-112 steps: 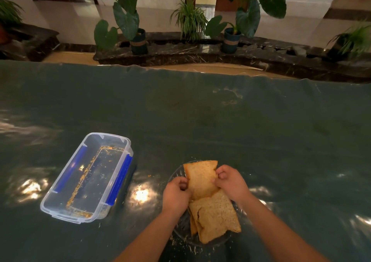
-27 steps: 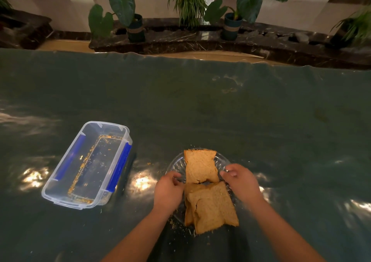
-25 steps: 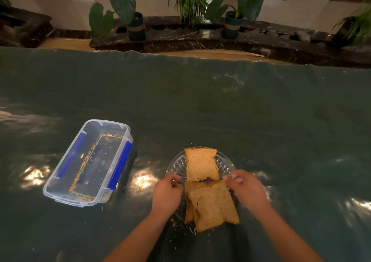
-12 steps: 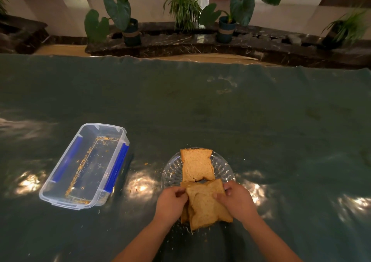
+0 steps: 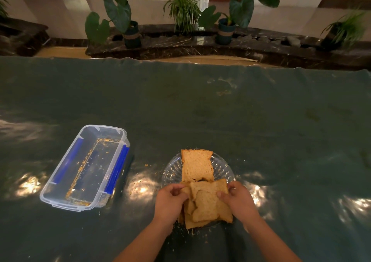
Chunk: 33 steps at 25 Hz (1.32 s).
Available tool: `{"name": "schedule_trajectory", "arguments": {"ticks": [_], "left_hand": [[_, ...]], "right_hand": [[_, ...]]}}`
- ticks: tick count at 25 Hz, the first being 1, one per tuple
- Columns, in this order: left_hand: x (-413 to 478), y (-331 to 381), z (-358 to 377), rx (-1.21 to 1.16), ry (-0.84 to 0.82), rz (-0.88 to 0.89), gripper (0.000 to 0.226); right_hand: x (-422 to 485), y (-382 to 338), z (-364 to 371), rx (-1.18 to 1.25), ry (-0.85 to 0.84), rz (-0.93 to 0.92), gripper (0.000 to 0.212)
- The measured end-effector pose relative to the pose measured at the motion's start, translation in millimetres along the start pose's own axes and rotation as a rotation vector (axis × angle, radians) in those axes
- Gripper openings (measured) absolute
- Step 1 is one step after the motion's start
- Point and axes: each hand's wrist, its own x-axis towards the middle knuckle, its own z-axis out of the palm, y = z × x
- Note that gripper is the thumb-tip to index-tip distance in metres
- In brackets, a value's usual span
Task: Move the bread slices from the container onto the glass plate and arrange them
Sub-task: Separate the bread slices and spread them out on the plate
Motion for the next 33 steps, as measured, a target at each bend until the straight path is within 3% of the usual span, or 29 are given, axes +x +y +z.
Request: {"name": "schedule_trajectory", "arguments": {"ticks": [5, 8, 13, 17, 20, 23, 26, 33], "left_hand": [[0, 14, -12, -0.189, -0.009, 0.022, 0.021], [20, 26, -26, -0.187, 0.065, 0.005, 0.022], [43, 38, -32, 0.192, 0.156, 0.102, 0.037], [38, 35, -24, 0.37, 0.196, 0.166, 0.042], [30, 29, -20, 0.522, 0.206, 0.26, 0.044], [21, 25, -24, 0.529, 0.239, 0.269, 0.049], [2, 13, -32, 0.559, 0.271, 0.363, 0.037], [-40, -23, -10, 0.689, 0.007, 0.339, 0.023]], "right_hand": [[2, -8, -17, 0.392, -0.062, 0.121, 0.025], [15, -12, -20, 0.436, -0.015, 0.16, 0.024], [34, -15, -14, -0.17, 0.14, -0.003, 0.03], [26, -17, -6, -0.452, 0.194, -0.131, 0.044], [18, -16, -2, -0.55, 0.254, -0.222, 0.044], [12, -19, -4, -0.604, 0.272, -0.253, 0.046], [-1, -15, -5, -0.549, 0.294, -0.31, 0.046], [-34, 22, 18, -0.848, 0.101, -0.537, 0.052]]}}
